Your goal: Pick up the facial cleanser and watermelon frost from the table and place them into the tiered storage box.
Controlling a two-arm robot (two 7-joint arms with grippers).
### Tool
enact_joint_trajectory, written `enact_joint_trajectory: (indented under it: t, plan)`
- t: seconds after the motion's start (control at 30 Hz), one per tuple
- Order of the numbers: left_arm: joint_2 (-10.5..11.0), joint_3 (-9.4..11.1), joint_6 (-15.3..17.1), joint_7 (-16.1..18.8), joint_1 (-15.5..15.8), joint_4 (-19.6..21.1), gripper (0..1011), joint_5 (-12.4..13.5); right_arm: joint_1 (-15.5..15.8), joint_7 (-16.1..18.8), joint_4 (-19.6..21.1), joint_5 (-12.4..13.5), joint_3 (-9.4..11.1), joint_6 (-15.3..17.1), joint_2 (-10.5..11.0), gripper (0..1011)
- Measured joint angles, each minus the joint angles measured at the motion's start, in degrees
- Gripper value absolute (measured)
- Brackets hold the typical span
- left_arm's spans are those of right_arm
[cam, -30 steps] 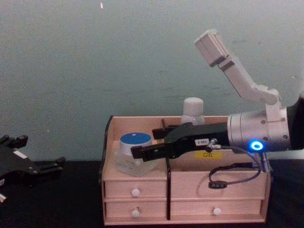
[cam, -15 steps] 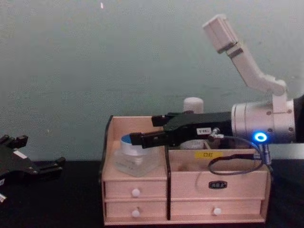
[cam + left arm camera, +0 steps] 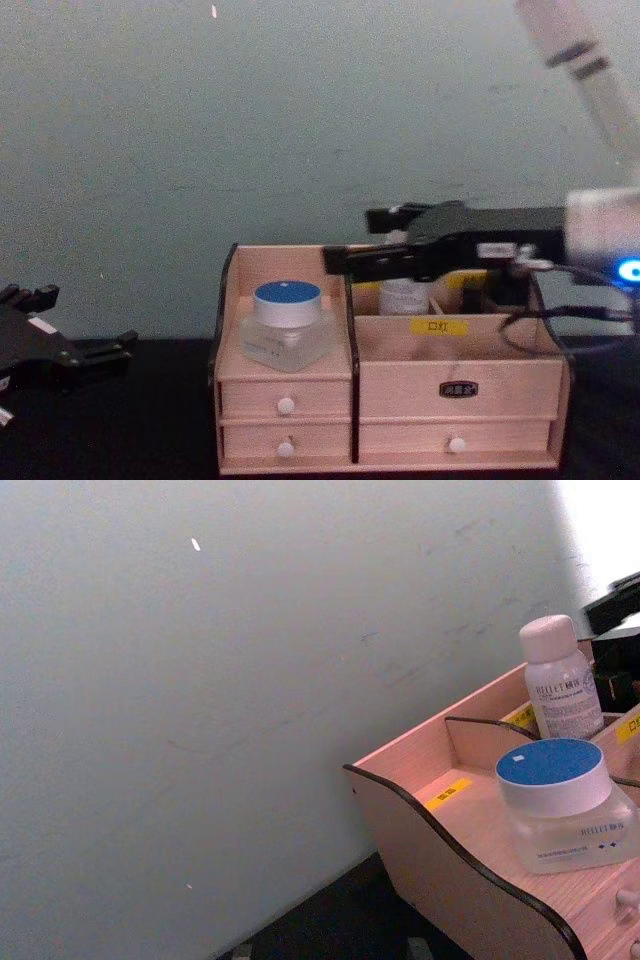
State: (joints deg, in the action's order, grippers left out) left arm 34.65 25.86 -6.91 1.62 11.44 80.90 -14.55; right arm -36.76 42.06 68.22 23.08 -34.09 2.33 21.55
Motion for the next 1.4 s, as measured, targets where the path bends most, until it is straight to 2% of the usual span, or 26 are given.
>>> enact_joint_trajectory:
  t: [0.1, 0.13, 0.17, 0.2, 0.27, 0.3, 0.37, 0.47, 0.57, 0.63, 0.73, 0.77, 0.9, 0.93, 1.0, 1.13, 1.17, 1.27, 1.4]
  plan:
    - [0.0, 0.0, 0.0, 0.0, 0.0, 0.0, 1001, 0.0, 2.48, -0.98, 3.99, 1.25, 1.28, 0.5, 2.53, 1000]
    - [0.0, 0.0, 0.0, 0.0, 0.0, 0.0, 1001, 0.0, 4.14, -1.65, 6.14, 2.04, 2.14, 0.73, 4.01, 1000]
    - [0.0, 0.0, 0.0, 0.0, 0.0, 0.0, 1001, 0.0, 4.14, -1.65, 6.14, 2.04, 2.14, 0.73, 4.01, 1000]
    - [0.0, 0.0, 0.0, 0.0, -0.01, 0.0, 1001, 0.0, 5.85, -2.4, 8.15, 2.99, 3.15, 0.93, 5.47, 1000]
    - [0.0, 0.0, 0.0, 0.0, 0.0, 0.0, 1001, 0.0, 7.58, -3.19, 10.07, 3.92, 4.14, 1.06, 6.85, 1000]
    - [0.0, 0.0, 0.0, 0.0, -0.01, 0.0, 1001, 0.0, 11.47, -5.07, 14.07, 5.68, 6.54, 1.23, 9.96, 1000]
    - [0.0, 0.0, 0.0, 0.0, 0.0, 0.0, 1001, 0.0, 14.39, -6.72, 16.86, 6.49, 8.36, 1.14, 12.2, 1000]
    - [0.0, 0.0, 0.0, 0.0, 0.0, 0.0, 1001, 0.0, 16.99, -8.5, 18.98, 6.96, 10.08, 0.96, 13.89, 1000]
    - [0.0, 0.0, 0.0, 0.0, 0.0, 0.0, 1001, 0.0, 21.59, -13.08, 22.08, 7.33, 13.34, 0.97, 15.84, 1000]
    - [0.0, 0.0, 0.0, 0.0, 0.0, 0.0, 1001, 0.0, 23.42, -15.54, 22.94, 7.12, 14.73, 1.12, 16.15, 1000]
    - [0.0, 0.0, 0.0, 0.0, 0.0, 0.0, 1001, 0.01, 26.11, -20.69, 23.95, 5.58, 16.66, 1.61, 15.85, 1000]
    - [0.0, 0.0, 0.0, 0.0, 0.0, 0.0, 1001, 0.0, 27.1, -23.92, 24.08, 4.23, 17.27, 1.72, 15.18, 1000]
    - [0.0, 0.0, 0.0, 0.0, 0.0, 0.0, 1001, 0.0, 28.47, -31.45, 23.99, 0.36, 18.17, 2.07, 13.0, 1000]
    - [0.0, 0.0, 0.0, 0.0, -0.01, 0.0, 1001, 0.0, 28.82, -35.3, 23.62, -1.61, 18.43, 2.67, 11.7, 1000]
    - [0.0, 0.0, 0.0, 0.0, 0.0, 0.0, 1001, 0.0, 29.0, -39.83, 22.75, -4.09, 18.61, 3.5, 9.87, 1000]
    - [0.0, 0.0, 0.0, 0.0, 0.0, 0.0, 1001, 0.0, 28.61, -45.96, 20.51, -7.83, 18.57, 4.73, 6.86, 1000]
    - [0.0, 0.0, 0.0, 0.0, 0.0, 0.0, 1001, 0.0, 28.61, -45.96, 20.51, -7.83, 18.57, 4.73, 6.86, 1000]
    - [0.0, 0.0, 0.0, 0.0, 0.0, 0.0, 1001, 0.0, 27.37, -48.52, 17.53, -10.21, 17.88, 5.67, 4.73, 1000]
    - [0.0, 0.0, 0.0, 0.0, 0.0, 0.0, 1001, 0.0, 26.12, -48.86, 15.0, -11.23, 17.24, 6.39, 3.38, 1000]
